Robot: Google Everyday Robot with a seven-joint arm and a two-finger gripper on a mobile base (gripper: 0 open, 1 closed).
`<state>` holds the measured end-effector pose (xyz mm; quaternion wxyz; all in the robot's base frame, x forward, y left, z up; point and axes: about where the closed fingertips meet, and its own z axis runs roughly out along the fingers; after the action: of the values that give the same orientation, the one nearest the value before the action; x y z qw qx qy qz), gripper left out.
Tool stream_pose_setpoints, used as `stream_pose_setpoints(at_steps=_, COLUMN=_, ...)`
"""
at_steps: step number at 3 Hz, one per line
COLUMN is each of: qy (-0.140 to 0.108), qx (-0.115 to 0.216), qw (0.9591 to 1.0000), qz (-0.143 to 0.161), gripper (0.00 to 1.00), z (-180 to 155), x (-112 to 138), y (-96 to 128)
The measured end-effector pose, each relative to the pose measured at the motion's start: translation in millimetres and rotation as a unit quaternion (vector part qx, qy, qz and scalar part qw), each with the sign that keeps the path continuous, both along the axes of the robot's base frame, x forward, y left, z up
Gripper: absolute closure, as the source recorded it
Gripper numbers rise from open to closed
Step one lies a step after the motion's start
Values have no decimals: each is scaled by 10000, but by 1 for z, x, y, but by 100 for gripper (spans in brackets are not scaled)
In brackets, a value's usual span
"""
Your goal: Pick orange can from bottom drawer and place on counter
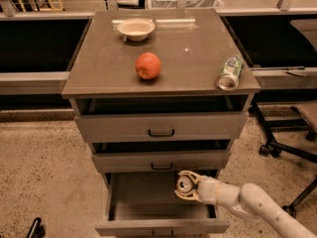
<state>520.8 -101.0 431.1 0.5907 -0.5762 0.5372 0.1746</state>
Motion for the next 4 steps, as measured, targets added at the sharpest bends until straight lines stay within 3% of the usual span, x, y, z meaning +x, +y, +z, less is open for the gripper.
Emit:
stream_pose_setpoints(at_steps=1, qy=-224, qx=142, qw=9986, qz=462, gripper=100, z=86, x=-104, y=-10)
stream_pose_setpoints(at_steps=2, qy=-158, qx=167, qw=9988, qz=425, gripper=100, z=80, x=-115, y=-11)
stream_pose_setpoints(at_steps=3, qy=161, qx=780, qw=9960, qz=393, gripper=100, z=103, x=-109, y=-12)
stream_pose_setpoints(at_steps=4, qy=561, qx=1277, qw=9856, qz=953, gripper=100, z=165, x=-117, y=-6)
